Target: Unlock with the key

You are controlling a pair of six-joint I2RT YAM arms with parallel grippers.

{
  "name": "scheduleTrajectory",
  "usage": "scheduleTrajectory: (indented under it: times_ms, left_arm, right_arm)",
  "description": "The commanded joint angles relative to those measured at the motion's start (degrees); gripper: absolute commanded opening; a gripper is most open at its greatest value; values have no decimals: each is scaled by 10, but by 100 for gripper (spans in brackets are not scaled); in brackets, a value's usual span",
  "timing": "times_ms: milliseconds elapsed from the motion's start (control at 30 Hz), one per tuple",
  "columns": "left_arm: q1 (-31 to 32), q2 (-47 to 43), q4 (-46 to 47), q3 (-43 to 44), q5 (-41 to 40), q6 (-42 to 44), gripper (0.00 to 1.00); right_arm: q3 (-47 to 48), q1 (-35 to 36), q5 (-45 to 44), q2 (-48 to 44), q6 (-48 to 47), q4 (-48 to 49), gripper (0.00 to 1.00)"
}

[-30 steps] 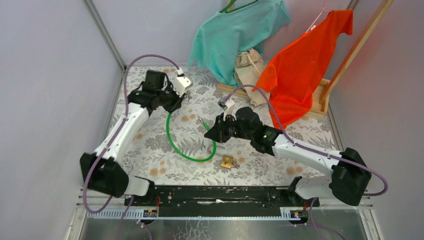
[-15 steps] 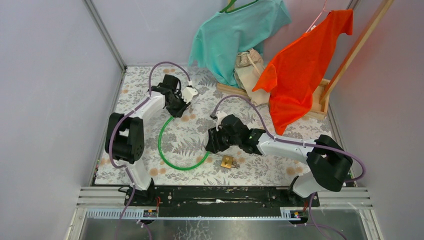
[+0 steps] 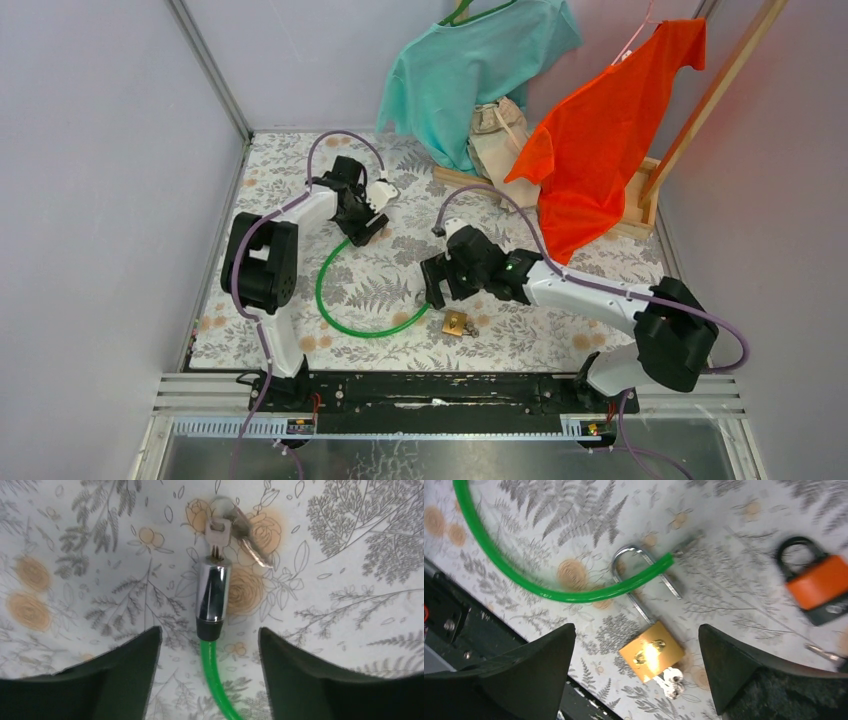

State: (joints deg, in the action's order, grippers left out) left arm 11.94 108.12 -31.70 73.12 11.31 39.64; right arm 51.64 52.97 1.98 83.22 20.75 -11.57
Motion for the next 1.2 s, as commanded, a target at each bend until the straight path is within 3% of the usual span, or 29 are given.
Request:
scheduleTrajectory:
  times_ms: [0, 200, 433, 600, 667, 767, 833, 900, 1033, 1167]
  left_arm:
    - [-3, -18, -6, 35, -9, -7, 98]
    - [-3, -92, 5, 23, -54, -22, 100]
    - [-3, -139, 15, 25, -168, -90, 100]
    - [-38, -143, -33, 49, -93, -95, 100]
    - [-64, -137, -33, 67, -73, -103, 100]
    - [-98, -112, -40, 112, -83, -135, 100]
    - [-108, -105, -38, 130, -131, -148, 100]
    - [-118, -120, -23, 119, -153, -135, 100]
    - [-134, -204, 106, 27, -210, -119, 100]
    - [-143, -237, 97, 0, -152, -108, 100]
  right_arm:
    - [53, -29, -98, -40, -13, -78, 99]
    - [49, -132, -90, -43, 22, -95, 99]
    - [18, -174, -137, -51, 35, -100, 99]
    - [2, -196, -135, -55, 38, -89, 100]
    - [2, -199, -123, -42, 39, -72, 94]
    - [22, -199, -103, -1, 37, -71, 86]
    - [32, -199, -95, 22, 37, -72, 84]
    - [25, -199, -93, 24, 41, -67, 82]
    - [4, -207, -134, 1, 50, -78, 80]
    - [-32, -238, -134, -25, 62, -86, 77]
